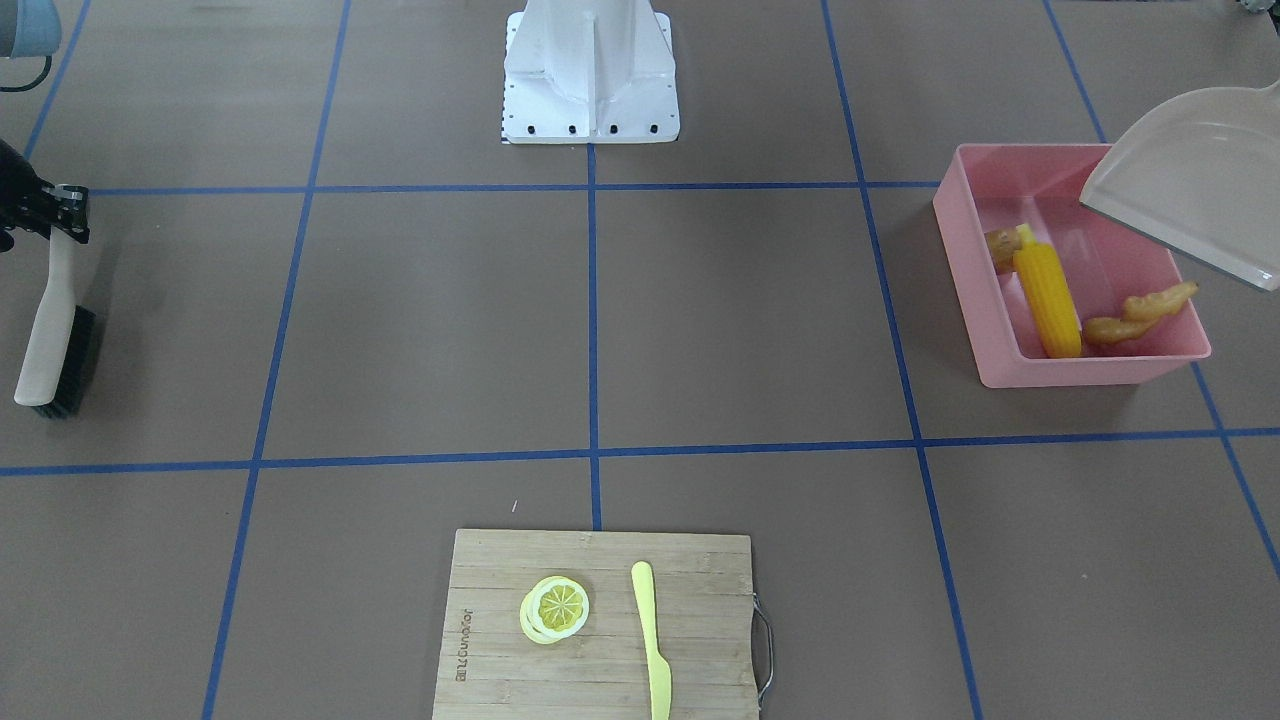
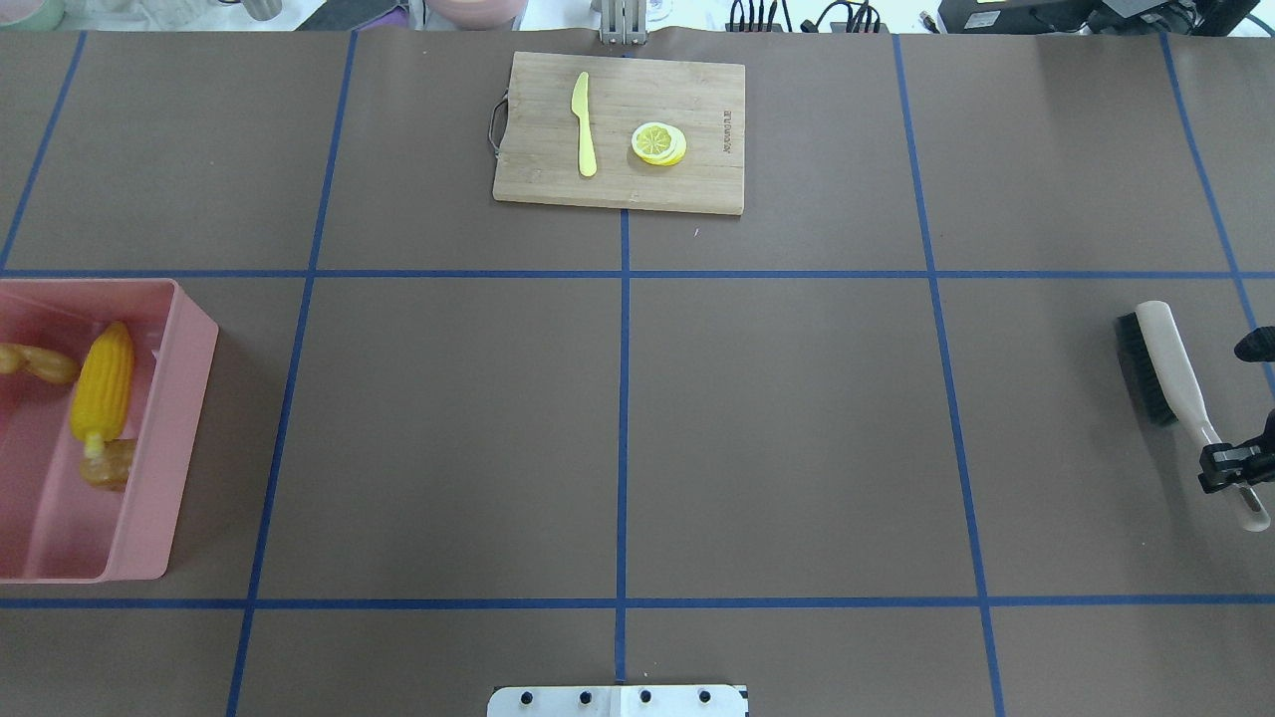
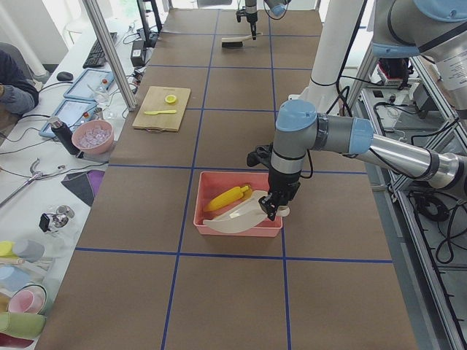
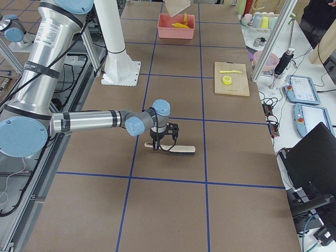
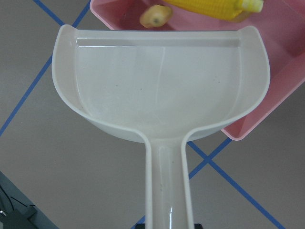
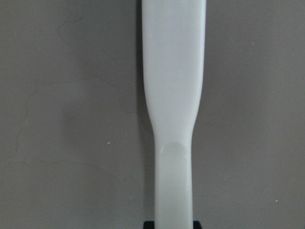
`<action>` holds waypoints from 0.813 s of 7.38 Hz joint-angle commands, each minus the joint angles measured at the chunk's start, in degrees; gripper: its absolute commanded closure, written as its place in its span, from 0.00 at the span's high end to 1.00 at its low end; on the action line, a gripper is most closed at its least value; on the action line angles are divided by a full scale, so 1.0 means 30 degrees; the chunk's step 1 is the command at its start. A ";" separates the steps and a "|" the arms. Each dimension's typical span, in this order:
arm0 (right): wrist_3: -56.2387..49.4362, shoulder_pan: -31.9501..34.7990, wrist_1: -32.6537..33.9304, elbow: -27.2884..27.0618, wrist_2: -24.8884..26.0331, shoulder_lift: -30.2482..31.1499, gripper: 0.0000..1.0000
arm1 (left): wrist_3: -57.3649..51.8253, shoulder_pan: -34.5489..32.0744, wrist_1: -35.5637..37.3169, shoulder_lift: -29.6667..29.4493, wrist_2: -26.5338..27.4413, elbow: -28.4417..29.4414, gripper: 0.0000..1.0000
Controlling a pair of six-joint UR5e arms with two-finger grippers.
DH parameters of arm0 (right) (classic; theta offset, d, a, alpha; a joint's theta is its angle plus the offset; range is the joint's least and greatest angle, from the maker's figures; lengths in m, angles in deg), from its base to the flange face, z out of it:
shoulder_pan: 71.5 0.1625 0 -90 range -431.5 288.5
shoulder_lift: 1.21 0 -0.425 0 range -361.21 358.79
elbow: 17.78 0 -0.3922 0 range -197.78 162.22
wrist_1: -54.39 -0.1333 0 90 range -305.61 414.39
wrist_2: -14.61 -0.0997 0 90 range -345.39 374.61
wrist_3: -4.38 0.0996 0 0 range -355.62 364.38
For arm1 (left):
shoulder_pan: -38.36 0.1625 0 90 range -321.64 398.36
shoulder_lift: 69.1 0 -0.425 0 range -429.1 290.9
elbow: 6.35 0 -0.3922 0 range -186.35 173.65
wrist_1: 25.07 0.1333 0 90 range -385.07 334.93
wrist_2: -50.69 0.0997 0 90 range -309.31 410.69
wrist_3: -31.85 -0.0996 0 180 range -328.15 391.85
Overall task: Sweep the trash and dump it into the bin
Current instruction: 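Tilt the dustpan with the left gripper to dump items into the pink bin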
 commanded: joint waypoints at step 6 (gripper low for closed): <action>0.0180 0.0839 -0.0922 -0.0448 -0.0456 -0.0167 1.00 | -0.0446 0.0719 -0.6274 -0.0533 -0.7280 -0.0667 0.00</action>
